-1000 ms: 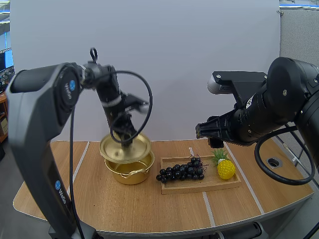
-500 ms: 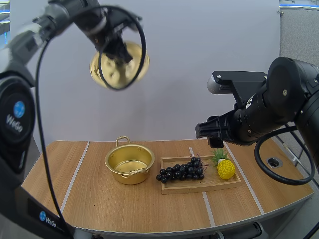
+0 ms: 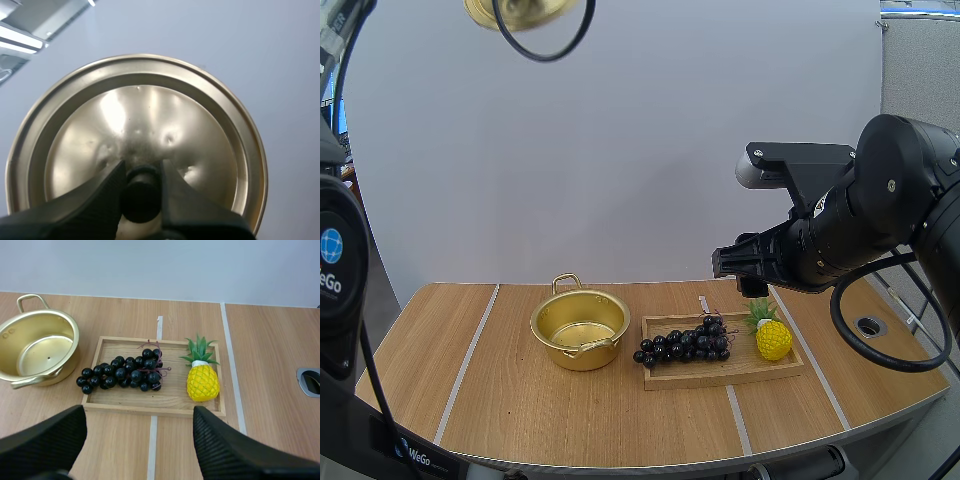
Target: Open the pot, put the pineapple inside, and close it
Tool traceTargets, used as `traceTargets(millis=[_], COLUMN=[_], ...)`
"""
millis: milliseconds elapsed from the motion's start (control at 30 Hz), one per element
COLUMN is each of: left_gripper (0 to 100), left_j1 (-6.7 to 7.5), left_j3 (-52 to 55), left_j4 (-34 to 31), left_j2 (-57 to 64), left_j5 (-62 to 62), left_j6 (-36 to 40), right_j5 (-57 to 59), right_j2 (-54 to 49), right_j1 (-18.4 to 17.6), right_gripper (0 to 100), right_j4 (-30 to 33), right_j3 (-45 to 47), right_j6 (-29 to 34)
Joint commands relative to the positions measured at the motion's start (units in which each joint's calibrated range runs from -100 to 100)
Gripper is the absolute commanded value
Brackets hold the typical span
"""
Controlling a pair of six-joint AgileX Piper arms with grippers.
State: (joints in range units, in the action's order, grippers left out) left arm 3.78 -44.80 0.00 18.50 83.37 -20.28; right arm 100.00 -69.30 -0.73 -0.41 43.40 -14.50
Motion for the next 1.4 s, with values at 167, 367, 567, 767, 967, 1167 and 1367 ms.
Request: traceTargets(millis=[167,367,567,767,967,1167,1367], left_gripper=[0,0,0,0,0,0,0], left_j1=[0.04,0.04,0.04,0.04,0.04,0.04,0.04], left_j3=[-2.0,-2.0,-2.0,-2.0,-2.0,-2.0,-2.0], left_j4=[-0.7,-0.7,-0.7,-0.7,-0.7,-0.7,-0.7], left_j2=[0.0,0.0,0.0,0.0,0.0,0.0,0.0], left_j5=[-4.0,-6.6,-6.6,-6.6,-6.6,-6.6,-6.6], left_j6=[2.8,2.8,2.8,2.8,2.8,2.8,2.8], right_j5=[0.0,-2.4,-8.5,-14.9,-21.0,-24.1,-28.2], right_j2=[1.6,9.7,18.0,25.0,31.2,38.4,45.9], right_j1=[0.2,0.2,0.2,2.2,7.8,13.3,14.7], right_gripper=[100,100,100,100,100,100,100], right_j4=[3.7,10.6,10.6,10.6,5.3,-6.4,-7.9], right_j3=[-0.1,-0.1,-0.1,-0.1,-0.1,-0.2,-0.2], right_j6=[1.5,5.3,5.6,5.4,-1.4,-14.1,-19.7])
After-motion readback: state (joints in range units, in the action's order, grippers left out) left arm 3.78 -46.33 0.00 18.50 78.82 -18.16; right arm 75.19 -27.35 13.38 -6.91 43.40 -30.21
